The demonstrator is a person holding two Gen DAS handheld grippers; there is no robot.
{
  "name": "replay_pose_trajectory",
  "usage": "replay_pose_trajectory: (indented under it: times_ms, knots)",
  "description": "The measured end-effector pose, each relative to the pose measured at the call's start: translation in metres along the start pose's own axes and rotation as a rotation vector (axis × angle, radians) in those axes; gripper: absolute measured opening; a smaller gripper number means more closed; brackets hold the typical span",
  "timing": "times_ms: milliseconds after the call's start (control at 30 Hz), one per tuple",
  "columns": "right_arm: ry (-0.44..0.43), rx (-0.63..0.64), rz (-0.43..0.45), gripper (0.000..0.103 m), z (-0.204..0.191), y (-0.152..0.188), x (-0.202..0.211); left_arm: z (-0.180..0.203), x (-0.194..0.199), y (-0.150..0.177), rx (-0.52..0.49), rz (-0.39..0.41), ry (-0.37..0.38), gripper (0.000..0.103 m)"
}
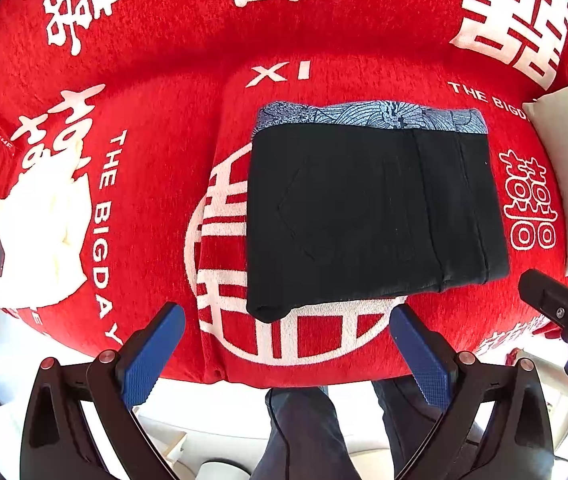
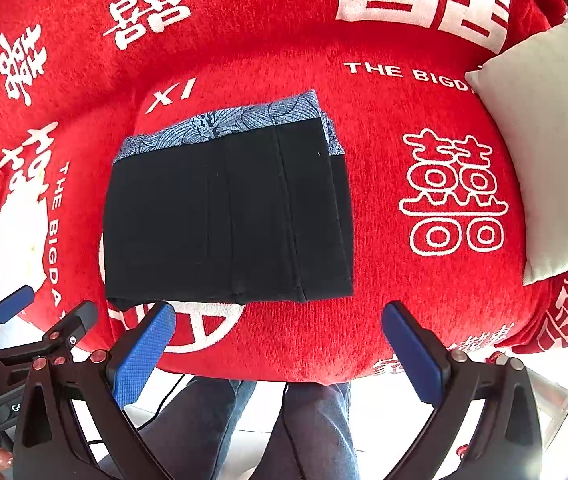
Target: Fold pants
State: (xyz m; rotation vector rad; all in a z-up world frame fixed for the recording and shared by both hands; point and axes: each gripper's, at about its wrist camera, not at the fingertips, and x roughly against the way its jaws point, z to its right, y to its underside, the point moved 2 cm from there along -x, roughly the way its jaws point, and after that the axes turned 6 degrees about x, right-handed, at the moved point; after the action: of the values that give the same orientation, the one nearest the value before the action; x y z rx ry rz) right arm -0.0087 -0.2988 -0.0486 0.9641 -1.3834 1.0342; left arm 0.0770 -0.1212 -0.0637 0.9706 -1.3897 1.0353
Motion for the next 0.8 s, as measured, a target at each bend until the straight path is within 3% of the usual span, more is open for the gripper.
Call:
replay_pose_trajectory:
  times_ms: [800]
  knots:
    - [0.009,0.016,0.002,0.103,-0.0027,-0.0050,0.0003,0.0057,0.0015,-0.0033,-0.028,0.003,0.000,0.103]
